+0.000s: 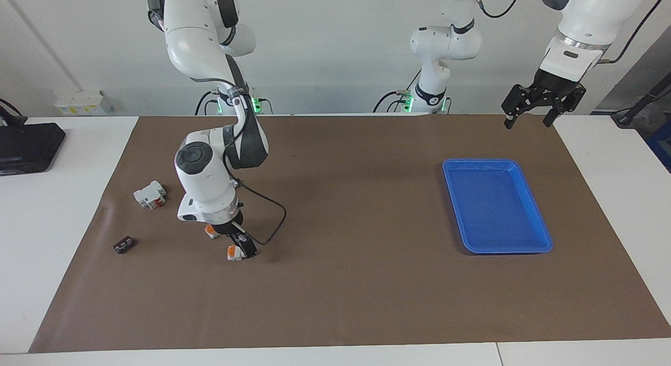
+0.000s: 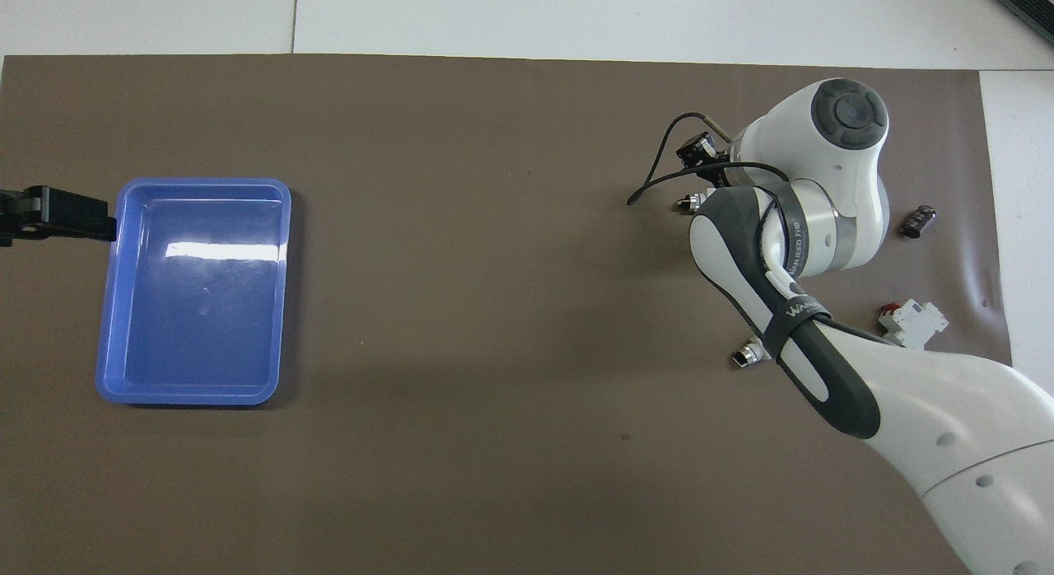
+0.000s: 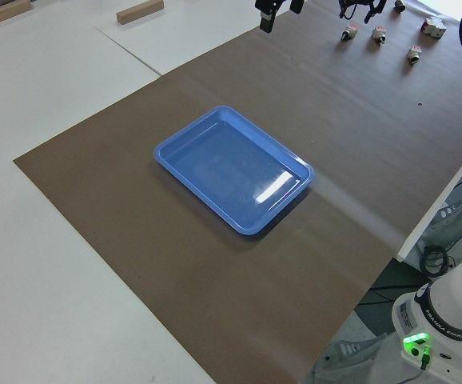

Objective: Turn and place switch with both arms
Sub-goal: 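Grasp the farthest white-orange switch with the right gripper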

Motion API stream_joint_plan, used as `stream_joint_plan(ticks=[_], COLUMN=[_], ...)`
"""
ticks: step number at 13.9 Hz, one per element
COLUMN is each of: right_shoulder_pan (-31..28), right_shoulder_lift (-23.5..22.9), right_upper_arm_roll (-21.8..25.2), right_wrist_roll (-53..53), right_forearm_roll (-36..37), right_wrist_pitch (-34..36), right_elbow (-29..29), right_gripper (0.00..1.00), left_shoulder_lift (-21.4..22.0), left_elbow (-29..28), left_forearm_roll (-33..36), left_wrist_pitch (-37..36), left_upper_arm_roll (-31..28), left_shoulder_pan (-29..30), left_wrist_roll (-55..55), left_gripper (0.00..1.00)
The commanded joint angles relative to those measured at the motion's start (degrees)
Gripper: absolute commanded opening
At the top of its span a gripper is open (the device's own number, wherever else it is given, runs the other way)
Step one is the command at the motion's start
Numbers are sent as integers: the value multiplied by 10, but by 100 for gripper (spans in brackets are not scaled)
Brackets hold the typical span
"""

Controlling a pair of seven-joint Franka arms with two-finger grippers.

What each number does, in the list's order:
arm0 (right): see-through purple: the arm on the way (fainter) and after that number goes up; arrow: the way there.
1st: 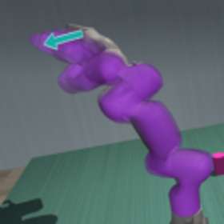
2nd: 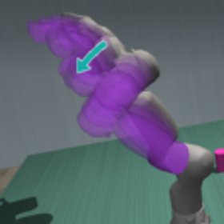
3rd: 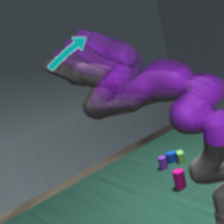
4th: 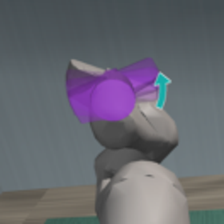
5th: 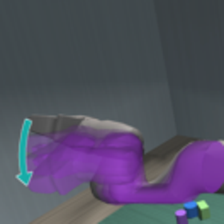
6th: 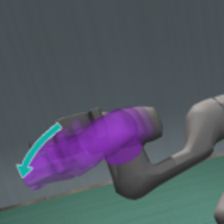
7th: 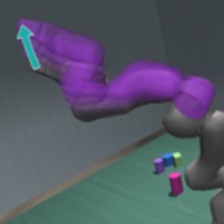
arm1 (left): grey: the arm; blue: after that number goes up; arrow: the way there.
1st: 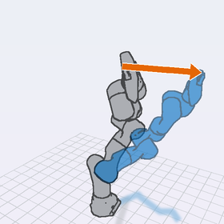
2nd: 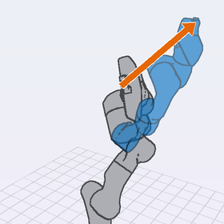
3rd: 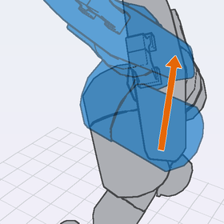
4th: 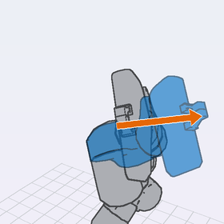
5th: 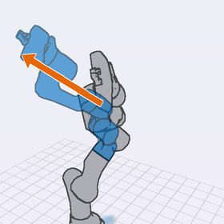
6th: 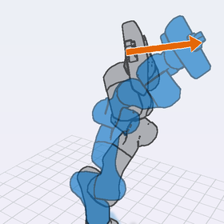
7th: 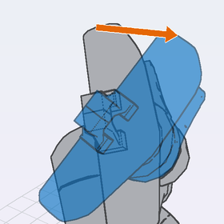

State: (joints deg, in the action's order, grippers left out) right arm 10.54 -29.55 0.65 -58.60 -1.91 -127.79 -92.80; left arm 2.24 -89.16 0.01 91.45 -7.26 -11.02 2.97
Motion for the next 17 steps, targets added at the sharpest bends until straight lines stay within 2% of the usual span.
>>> stream_joint_plan(ticks=[1, 5, 10, 16, 17], right_shoulder_pan=[-13, -32, -33, -36, -36], right_shoulder_lift=[-4, -7, -15, -18, -18], right_upper_arm_roll=[-1, -1, -1, -1, -1], right_wrist_roll=[-8, -9, -5, 2, 3], right_forearm_roll=[-13, -15, -68, -68, -68], right_wrist_pitch=[-3, -25, -31, -58, -58], right_elbow=[-10, -25, -31, -43, -43], right_gripper=[100, 100, 100, 99, 97], left_shoulder_lift=[15, 15, 15, 15, 15], left_elbow=[-15, -15, -15, -15, -15], left_forearm_roll=[7, 7, 7, 7, 7], left_wrist_pitch=[-3, -3, -3, -3, -3], left_upper_arm_roll=[-5, -5, -5, -5, -5], left_shoulder_pan=[-5, -5, -5, -5, -5], left_wrist_roll=[5, 5, 6, 5, 5], left_gripper=[100, 100, 100, 100, 100])
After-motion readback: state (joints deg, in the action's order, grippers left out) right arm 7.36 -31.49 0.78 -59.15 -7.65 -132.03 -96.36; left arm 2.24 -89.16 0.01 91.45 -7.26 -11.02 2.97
